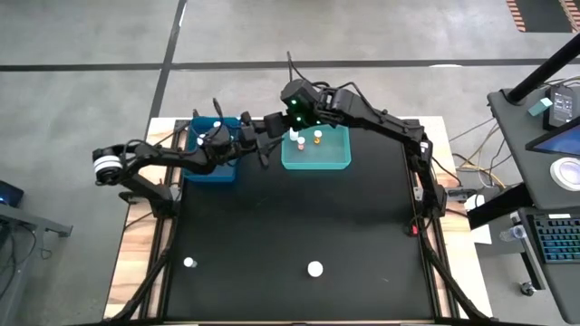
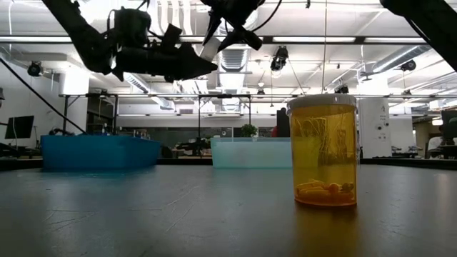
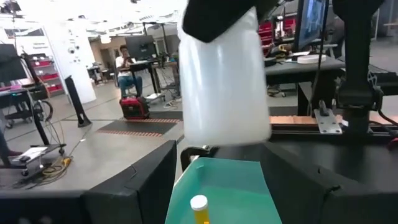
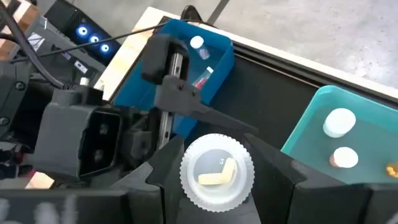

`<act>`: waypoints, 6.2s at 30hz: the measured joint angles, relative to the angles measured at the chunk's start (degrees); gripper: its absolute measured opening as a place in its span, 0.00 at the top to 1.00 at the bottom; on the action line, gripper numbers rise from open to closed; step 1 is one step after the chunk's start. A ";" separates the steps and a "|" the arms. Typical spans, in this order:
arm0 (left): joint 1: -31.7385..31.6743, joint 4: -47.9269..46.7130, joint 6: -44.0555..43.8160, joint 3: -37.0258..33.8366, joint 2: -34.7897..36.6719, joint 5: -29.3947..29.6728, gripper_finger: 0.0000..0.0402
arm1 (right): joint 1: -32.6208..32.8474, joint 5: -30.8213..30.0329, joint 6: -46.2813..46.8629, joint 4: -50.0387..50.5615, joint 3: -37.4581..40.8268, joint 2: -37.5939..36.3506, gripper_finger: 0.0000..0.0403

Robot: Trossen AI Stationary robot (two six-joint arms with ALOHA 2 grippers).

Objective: Pick and place medicine bottles into bin by pill shape (circle, oval)
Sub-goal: Put the white capsule bottle into the blue bin

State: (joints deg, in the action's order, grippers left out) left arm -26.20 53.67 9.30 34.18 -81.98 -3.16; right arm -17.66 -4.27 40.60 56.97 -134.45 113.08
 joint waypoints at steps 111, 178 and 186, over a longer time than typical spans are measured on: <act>3.98 32.86 -45.21 0.32 6.06 -30.17 0.51 | 3.16 41.58 -33.98 -48.64 19.08 -10.10 0.67; -10.93 -34.25 -3.28 -3.53 39.10 -12.80 0.40 | -1.94 4.17 -44.64 -50.93 20.67 -7.65 0.65; -10.91 -34.25 -2.81 -6.84 48.80 -9.75 0.40 | -2.37 4.73 -48.10 -61.49 21.59 4.18 0.65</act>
State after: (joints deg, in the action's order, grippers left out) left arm -37.11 19.42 6.49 27.34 -33.18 -12.91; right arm -20.03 0.45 -7.50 -4.52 -112.86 117.26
